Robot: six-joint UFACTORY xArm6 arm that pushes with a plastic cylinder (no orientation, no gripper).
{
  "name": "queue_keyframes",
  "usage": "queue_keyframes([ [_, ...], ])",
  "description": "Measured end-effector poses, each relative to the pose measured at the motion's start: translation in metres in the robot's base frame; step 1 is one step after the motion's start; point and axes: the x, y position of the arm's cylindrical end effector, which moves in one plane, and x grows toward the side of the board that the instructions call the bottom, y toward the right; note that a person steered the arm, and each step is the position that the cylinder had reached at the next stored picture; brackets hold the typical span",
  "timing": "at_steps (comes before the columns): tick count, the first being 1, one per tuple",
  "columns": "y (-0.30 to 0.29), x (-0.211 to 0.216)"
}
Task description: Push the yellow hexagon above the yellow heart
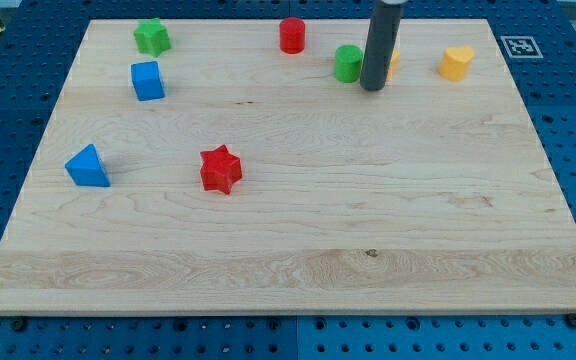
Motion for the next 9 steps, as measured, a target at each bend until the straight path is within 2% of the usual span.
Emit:
queue_keyframes([
  [1, 0.034, -0.03],
  [2, 0.049, -0.03],
  [3, 0.025, -0.012],
  [4, -0.006, -0.018],
  [5, -0.013, -0.05],
  [7, 0.02, -0.078],
  [8, 0.04, -0.078],
  [9, 0.019, -0.062],
])
